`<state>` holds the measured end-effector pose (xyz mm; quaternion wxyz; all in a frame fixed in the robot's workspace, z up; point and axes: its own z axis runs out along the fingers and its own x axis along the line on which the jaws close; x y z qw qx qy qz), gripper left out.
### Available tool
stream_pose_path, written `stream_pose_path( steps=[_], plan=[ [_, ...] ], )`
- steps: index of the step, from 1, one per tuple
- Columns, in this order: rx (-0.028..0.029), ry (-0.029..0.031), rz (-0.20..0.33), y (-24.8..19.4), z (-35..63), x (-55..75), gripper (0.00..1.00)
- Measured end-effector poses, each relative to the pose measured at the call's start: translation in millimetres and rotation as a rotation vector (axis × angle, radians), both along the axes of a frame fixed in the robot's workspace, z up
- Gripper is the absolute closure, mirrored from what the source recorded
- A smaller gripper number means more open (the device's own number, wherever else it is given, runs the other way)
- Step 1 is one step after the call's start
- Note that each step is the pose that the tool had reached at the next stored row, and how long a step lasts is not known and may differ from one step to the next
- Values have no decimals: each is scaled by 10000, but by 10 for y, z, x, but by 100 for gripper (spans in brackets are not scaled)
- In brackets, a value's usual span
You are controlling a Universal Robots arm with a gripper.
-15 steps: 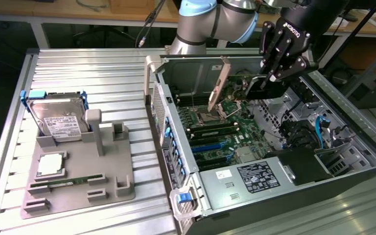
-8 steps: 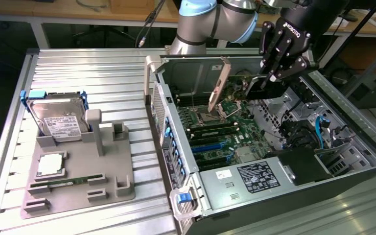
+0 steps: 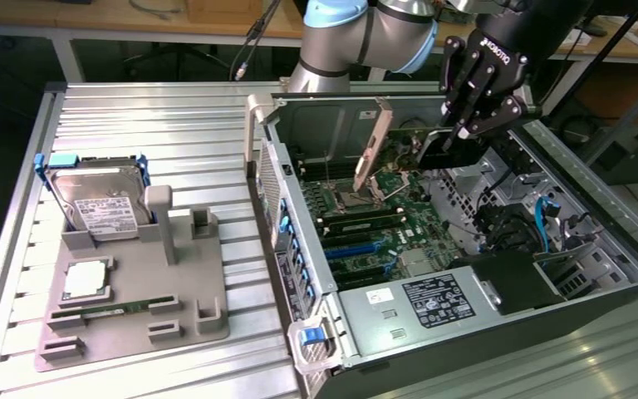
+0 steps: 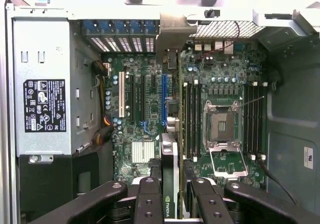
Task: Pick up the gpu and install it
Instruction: 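Insert the gpu into the slot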
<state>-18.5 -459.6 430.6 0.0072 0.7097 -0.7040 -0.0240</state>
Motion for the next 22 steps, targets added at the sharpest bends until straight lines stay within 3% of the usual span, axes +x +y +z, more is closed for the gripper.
stream_pose_path(
  steps=[22],
  plan=[
    [-3, 0, 397, 0, 0, 0, 73]
  ],
)
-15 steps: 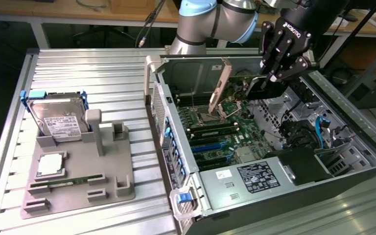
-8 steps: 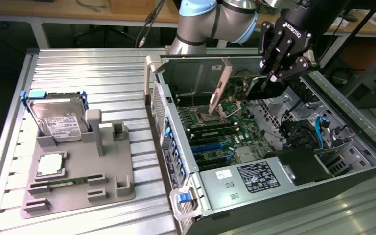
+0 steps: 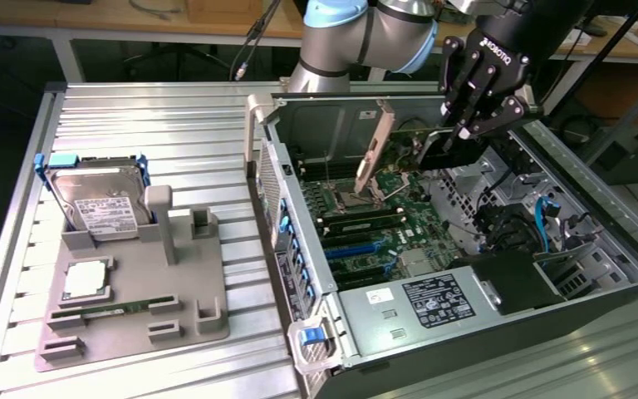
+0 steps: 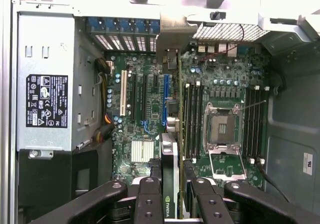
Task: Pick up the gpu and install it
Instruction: 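Insert the gpu into the slot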
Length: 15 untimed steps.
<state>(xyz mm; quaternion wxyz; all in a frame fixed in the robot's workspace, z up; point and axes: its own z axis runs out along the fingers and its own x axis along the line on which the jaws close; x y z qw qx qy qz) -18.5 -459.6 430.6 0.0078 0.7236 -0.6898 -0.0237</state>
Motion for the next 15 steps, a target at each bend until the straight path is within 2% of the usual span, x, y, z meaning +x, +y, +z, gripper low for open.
stream_pose_path(
  steps=[15],
  plan=[
    [0, 0, 266, 0, 0, 0, 73]
  ],
)
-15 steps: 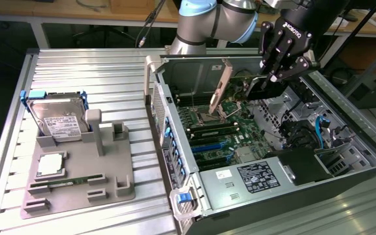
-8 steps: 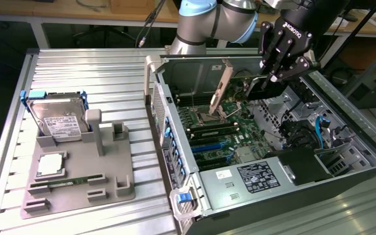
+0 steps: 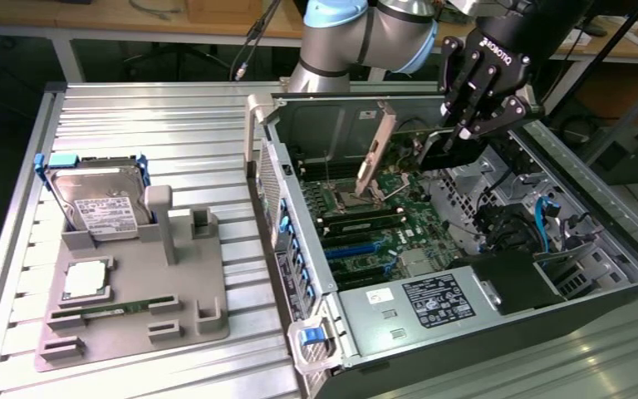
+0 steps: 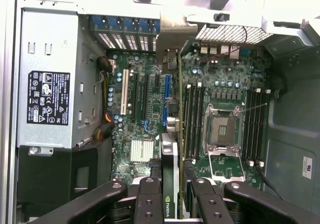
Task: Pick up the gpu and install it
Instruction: 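Insert the gpu into the slot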
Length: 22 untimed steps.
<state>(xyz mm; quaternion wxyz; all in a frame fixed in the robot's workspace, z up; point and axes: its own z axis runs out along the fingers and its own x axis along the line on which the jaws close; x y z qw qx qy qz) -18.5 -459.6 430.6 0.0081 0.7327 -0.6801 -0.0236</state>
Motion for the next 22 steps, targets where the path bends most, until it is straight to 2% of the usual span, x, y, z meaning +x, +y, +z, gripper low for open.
stream_pose_path(
  steps=[22],
  plan=[
    [0, 0, 449, 0, 0, 0, 73]
  ],
)
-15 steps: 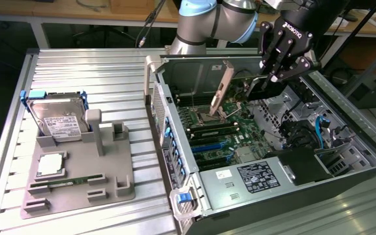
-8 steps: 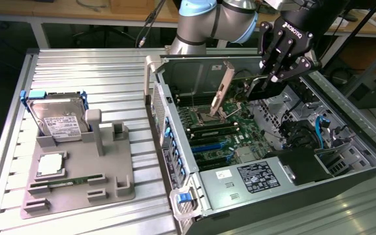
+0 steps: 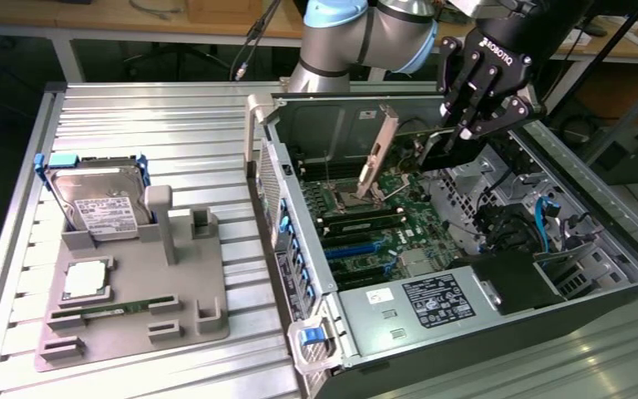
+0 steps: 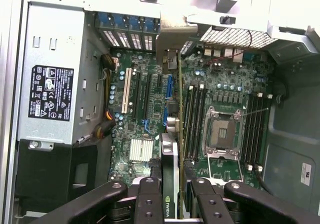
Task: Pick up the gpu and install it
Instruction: 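Insert the gpu into the slot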
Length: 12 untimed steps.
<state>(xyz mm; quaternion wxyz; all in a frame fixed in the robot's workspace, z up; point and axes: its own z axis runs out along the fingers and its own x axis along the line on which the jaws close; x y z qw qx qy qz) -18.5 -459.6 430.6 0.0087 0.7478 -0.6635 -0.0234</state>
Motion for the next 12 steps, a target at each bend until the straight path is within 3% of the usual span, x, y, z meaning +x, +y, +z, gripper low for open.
stream_pose_path(
  steps=[12],
  plan=[
    [0, 0, 217, 0, 0, 0, 73]
  ],
)
